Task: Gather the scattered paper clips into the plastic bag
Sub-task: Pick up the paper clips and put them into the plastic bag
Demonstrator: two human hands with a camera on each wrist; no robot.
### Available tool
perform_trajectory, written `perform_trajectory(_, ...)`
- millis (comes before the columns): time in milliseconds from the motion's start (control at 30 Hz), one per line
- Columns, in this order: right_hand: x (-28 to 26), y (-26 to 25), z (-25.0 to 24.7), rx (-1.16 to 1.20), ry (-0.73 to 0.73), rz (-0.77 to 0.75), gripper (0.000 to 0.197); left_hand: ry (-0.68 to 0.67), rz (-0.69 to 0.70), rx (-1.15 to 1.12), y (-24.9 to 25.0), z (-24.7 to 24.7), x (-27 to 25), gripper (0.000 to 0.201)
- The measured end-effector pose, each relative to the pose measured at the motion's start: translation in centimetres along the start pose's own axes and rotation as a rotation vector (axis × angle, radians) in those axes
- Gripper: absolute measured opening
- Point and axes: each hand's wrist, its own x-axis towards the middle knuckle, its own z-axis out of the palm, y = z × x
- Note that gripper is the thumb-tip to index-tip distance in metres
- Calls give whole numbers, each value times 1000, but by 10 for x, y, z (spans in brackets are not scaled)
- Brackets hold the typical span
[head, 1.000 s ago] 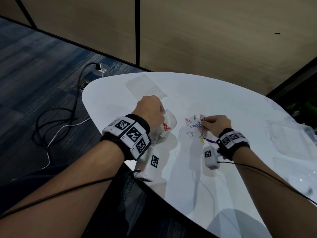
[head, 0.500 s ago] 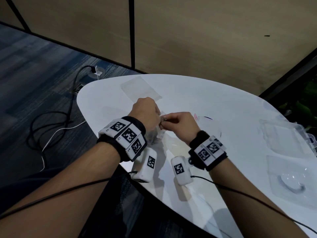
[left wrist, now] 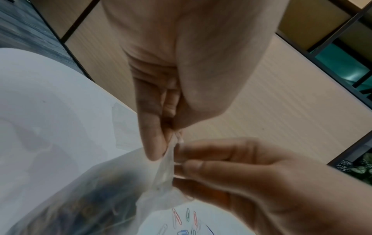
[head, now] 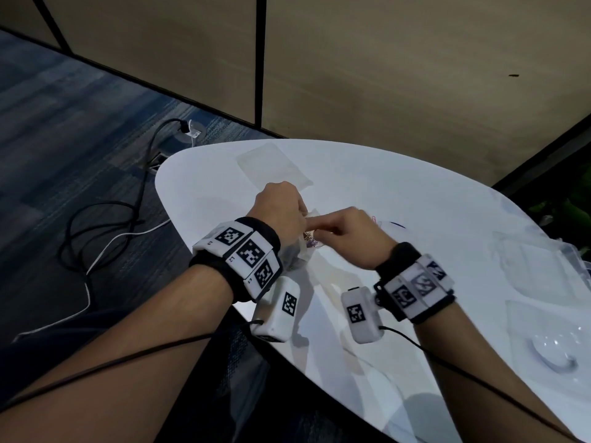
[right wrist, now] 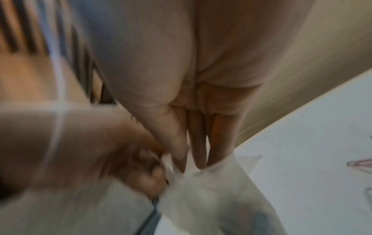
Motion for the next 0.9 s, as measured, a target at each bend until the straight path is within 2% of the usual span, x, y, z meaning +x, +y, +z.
perform_trajectory(67,-6,13,-12,406,123,46,28,13,-4,-1,-4,-2,1,23)
perform_trajectory(100,-6,28,-17,542,226,103,29,17,-4,-2,-7,-3,1,25)
perform_trajectory(133,-2,46,-19,565,328,178,29,15,-8,-4,-9,-4,1,26)
perform_trajectory(167,3,68,-20,411,396,296,29,14,-14,-6,-11,-5,1,26)
perform_trajectory(200,8,92,-20,168,377,426,29,15,-17,-5,-12,-6,1,26)
perform_trajectory(233,13,114,-18,-43,297,549,34,16,-15,-1,-12,-6,1,26)
perform_trajectory(300,22,146,-7,-195,170,656,50,12,-10,6,-12,-6,1,26)
perform_trajectory(400,32,161,14,-296,83,570,57,-1,-7,5,-11,-5,1,27)
perform_trajectory(500,34,155,29,-349,19,388,60,4,-4,20,-11,-4,2,28)
perform_trajectory(667,14,149,49,-720,-140,97,59,8,13,33,-9,-3,0,29)
perform_trajectory(733,0,152,50,-784,-148,-5,57,9,14,34,-9,-3,0,29)
perform_trajectory(900,-22,161,51,-833,-130,-8,55,16,7,34,-8,-1,0,28)
